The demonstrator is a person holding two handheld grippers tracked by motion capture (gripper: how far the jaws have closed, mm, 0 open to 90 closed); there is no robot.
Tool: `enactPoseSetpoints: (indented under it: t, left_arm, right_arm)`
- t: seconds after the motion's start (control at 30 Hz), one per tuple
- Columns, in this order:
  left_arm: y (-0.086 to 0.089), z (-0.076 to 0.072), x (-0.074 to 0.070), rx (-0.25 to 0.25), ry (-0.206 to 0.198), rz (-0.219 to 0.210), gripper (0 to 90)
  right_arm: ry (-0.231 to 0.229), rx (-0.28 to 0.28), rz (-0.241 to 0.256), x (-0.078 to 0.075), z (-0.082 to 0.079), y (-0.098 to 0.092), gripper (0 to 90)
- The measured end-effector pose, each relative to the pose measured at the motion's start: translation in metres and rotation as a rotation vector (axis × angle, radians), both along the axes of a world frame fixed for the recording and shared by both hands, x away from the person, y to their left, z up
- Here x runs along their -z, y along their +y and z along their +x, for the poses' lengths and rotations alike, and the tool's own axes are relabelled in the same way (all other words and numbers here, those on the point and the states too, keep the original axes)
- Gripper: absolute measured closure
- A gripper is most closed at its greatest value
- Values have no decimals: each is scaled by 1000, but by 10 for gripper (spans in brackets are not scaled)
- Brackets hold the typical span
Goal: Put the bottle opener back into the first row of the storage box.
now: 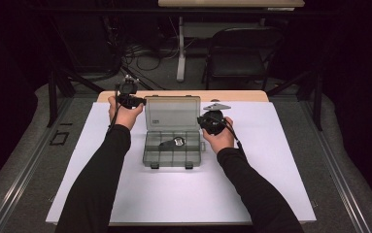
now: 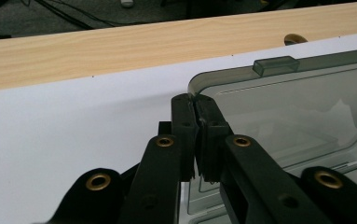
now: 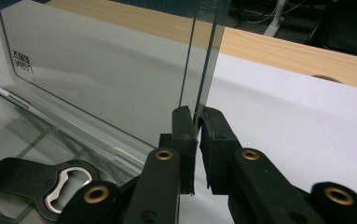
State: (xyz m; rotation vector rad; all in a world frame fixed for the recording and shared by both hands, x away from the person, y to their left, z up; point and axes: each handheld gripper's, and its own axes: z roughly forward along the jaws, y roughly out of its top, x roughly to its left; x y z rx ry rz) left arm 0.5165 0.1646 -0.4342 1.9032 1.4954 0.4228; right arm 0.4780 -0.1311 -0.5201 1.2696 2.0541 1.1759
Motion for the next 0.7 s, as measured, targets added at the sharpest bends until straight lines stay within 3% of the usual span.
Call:
enactPoseSetpoints:
  t: [0.53,0.7]
  left_arm:
    - [-1,-7,0,-36,-4,-21,885]
    - [-1,-10,0,-39,-14,-21,886]
  right_arm:
    - [0,12,-8,-1,-1,2,838]
    - [13,4,7,-5,-3,1,793]
